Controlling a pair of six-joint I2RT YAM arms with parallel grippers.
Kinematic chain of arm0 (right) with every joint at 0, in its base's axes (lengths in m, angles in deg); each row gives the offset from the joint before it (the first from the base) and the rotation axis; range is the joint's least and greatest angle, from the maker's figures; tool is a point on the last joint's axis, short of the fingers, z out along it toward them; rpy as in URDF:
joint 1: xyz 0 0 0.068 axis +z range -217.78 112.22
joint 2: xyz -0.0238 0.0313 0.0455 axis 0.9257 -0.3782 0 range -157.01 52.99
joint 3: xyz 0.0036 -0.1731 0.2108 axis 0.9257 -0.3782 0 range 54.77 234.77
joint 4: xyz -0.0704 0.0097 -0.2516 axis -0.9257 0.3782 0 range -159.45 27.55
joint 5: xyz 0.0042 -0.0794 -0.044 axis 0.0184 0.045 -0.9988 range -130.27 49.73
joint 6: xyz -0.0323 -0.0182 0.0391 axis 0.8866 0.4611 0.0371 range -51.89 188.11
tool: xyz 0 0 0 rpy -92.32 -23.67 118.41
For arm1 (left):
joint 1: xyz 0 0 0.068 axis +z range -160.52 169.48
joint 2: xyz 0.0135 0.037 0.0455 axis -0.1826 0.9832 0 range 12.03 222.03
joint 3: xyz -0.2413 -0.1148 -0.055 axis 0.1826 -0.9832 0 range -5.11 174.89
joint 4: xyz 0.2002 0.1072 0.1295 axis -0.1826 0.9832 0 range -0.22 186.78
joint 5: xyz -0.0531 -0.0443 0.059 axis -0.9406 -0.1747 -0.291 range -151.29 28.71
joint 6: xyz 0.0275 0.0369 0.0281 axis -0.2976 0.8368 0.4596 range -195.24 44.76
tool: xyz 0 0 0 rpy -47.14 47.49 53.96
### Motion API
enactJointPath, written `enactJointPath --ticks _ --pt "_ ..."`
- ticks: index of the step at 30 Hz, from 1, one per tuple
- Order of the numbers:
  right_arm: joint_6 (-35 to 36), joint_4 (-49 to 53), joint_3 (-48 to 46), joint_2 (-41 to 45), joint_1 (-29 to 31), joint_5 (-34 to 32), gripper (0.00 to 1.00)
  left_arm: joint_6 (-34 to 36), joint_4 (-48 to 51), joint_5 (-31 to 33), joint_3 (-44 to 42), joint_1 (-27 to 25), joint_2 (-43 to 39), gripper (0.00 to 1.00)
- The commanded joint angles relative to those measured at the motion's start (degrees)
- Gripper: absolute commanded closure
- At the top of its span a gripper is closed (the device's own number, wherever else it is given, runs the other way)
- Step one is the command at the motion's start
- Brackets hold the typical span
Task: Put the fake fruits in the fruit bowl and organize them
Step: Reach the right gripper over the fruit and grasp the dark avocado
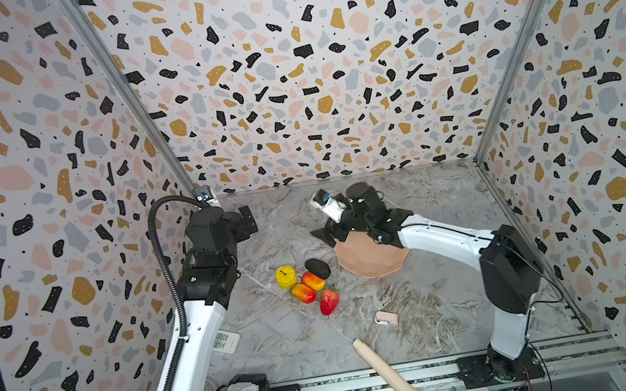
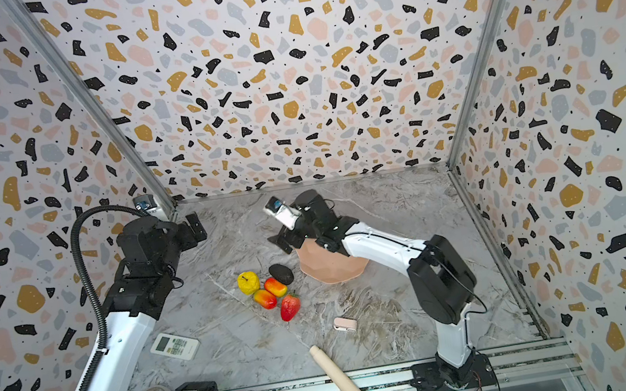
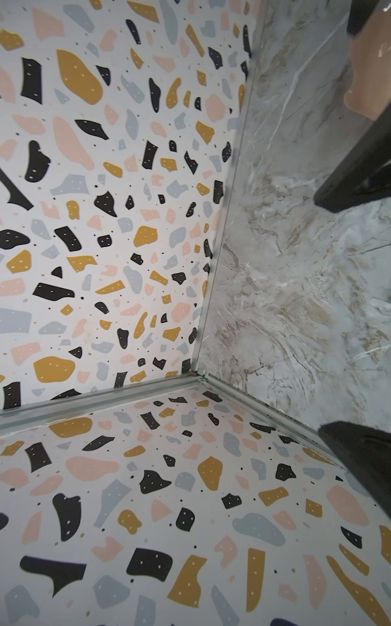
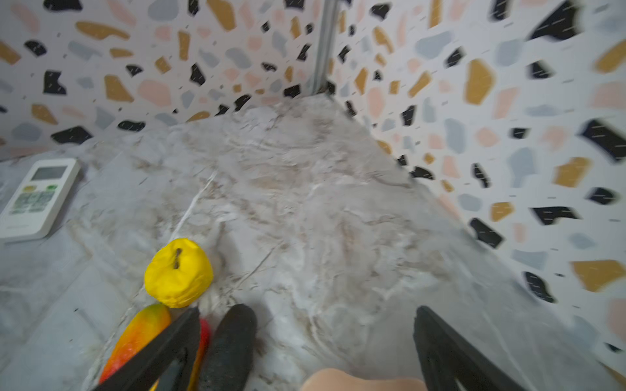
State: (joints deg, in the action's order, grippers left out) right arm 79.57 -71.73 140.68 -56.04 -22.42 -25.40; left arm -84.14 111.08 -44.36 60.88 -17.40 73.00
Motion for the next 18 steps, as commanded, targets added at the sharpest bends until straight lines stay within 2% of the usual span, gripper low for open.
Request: enactJointPath --ticks 1,7,9,13,18 --pt "0.36 7.88 7.88 -4.50 3.34 1.59 0.01 3.13 14.64 -3.29 -0.30 0.02 2.93 0.00" --pt "-0.83 11.46 14.72 -12.20 6.05 0.82 0.01 4.57 12.71 -5.14 -2.76 0.19 5.23 0.00" --pt "-0.95 13.89 16.18 -13.95 6.45 -1.25 0.01 5.60 11.15 -6.98 -3.60 0.28 5.73 0.00" --pt "-0.35 22.61 21.64 -18.12 6.51 -5.35 0.10 6.69 8.63 -13.21 -4.64 1.21 6.18 0.01" --pt "-0.60 29.91 25.27 -20.86 6.03 -8.37 0.24 6.61 7.11 -14.02 -6.81 2.82 4.98 0.00"
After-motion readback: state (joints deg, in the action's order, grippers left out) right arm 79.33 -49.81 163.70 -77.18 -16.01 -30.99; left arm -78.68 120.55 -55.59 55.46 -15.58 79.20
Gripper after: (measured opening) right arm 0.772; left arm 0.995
